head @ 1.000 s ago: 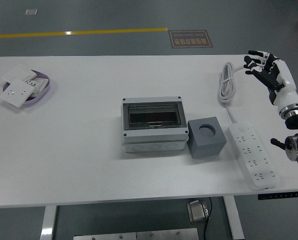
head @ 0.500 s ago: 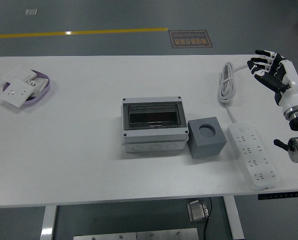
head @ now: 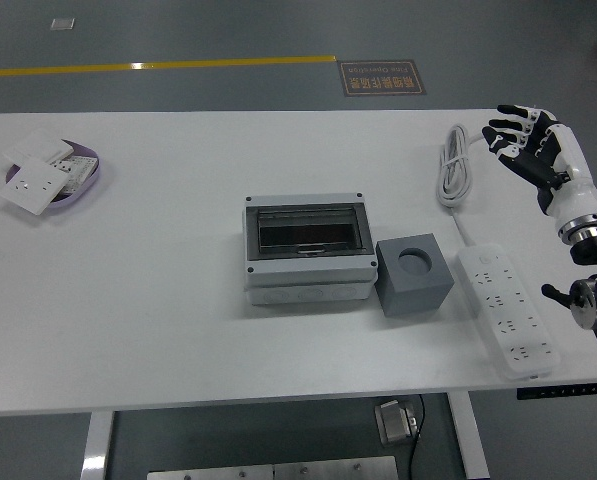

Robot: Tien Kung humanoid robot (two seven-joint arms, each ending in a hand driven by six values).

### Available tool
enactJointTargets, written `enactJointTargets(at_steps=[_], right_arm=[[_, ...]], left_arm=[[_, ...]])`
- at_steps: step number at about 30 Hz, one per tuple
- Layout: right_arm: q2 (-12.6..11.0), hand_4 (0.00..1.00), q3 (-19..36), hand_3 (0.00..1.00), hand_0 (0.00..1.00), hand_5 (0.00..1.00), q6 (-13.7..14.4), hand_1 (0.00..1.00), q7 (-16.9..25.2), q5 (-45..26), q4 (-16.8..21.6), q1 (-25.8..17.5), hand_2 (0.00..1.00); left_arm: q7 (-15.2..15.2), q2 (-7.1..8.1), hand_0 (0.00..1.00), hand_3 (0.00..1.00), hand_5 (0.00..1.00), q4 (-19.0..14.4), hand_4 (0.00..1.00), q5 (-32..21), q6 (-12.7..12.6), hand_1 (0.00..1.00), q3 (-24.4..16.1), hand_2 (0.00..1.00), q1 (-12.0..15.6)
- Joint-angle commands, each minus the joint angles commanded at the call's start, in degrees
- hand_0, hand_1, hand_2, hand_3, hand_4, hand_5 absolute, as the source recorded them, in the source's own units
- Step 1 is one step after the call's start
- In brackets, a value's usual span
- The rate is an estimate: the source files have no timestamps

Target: Pick up the cylinder from the cube,place it in the box,flap close box

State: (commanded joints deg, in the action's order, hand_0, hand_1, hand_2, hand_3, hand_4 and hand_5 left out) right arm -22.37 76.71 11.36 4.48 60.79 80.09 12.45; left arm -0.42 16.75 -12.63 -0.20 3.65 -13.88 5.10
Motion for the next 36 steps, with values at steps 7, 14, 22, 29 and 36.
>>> enactJointTargets(at_steps=[7,14,22,29,36], right_arm=[[-0.06,0.799,-0.82,0.748,0.604,0.199,1.16,0.632,-1.04,5.30,1.46,0.34,0.662],[0.33,0.802,-0.75,0.756,0.640,0.206,-0.67,0.640,0.94,-0.31,-0.27,0.75,0.665],[0.57,0.807,-1.18,0.749,0.637,0.210,-1.45,0.640,1.67,-3.69,-1.11,0.75,0.661],[0.63,0.812,-1.46,0.740,0.636,0.220,-1.62,0.641,1.85,-4.19,-1.22,0.83,0.662],[0.66,0.826,-1.46,0.724,0.640,0.244,-1.77,0.639,1.24,-4.35,-1.36,0.99,0.664]], left_arm=[[0.07,0.36,0.581,0.610,0.165,0.02,0.745,0.11,-0.08,0.625,-0.07,0.585,-0.05],[0.19,0.21,0.581,0.611,0.166,-0.02,0.747,-0.14,-0.23,0.625,0.12,0.586,0.12],[0.65,-0.27,0.581,0.610,0.177,0.02,0.754,-0.17,-0.76,0.625,0.31,0.586,0.60],[0.70,-0.39,0.581,0.610,0.180,-0.05,0.754,0.30,-0.99,0.624,0.00,0.585,0.53],[0.83,-0.39,0.581,0.610,0.184,-0.01,0.754,-0.15,-1.09,0.625,0.55,0.586,0.69]])
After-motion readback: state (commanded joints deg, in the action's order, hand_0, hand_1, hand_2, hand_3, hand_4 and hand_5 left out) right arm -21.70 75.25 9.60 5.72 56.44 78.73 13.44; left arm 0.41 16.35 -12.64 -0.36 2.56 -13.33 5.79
